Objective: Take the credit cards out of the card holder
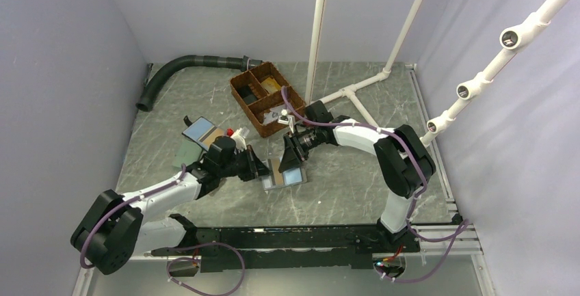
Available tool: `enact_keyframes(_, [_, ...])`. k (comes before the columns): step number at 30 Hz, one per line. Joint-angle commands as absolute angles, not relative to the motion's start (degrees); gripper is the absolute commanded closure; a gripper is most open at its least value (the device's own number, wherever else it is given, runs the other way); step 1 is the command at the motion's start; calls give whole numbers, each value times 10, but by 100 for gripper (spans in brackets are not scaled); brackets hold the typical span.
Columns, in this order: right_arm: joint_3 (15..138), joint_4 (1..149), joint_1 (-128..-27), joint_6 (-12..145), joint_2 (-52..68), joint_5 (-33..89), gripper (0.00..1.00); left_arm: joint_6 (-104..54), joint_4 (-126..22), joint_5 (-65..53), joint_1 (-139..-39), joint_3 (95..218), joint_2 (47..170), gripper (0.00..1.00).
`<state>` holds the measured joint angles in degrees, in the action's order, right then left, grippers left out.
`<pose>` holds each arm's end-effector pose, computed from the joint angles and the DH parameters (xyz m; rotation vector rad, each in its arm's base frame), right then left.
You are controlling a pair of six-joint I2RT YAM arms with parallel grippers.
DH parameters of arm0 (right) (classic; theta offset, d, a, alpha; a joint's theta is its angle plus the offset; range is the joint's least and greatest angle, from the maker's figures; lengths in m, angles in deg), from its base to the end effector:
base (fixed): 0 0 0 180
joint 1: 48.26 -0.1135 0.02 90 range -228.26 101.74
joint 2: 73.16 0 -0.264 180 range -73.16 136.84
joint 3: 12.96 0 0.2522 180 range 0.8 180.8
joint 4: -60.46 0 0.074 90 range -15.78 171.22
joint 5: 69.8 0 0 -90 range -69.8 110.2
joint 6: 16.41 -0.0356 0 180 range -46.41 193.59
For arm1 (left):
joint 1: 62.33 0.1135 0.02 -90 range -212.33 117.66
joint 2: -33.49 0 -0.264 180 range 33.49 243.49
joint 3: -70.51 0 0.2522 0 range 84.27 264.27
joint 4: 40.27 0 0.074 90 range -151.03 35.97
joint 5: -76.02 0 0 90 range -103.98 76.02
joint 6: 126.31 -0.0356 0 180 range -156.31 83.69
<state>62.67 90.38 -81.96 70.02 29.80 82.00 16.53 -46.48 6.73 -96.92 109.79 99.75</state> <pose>0.2758 0.2216 0.1786 -1.0633 2.2763 1.6356 0.1808 -0.1399 0.1820 -0.1453 2.3890 -1.2048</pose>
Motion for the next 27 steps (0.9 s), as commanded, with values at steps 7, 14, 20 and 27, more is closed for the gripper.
enact_keyframes(7, [616,875,-801,680,288,793,58,195,-333,97,-971,1052,979,100])
enact_keyframes(14, [608,858,-803,666,299,811,55,206,-284,103,-969,1036,979,100])
enact_keyframes(20, [603,848,-802,654,309,821,54,224,-221,106,-966,1012,979,100])
enact_keyframes(27, [603,848,-803,649,308,816,49,232,-212,96,-962,1001,963,100])
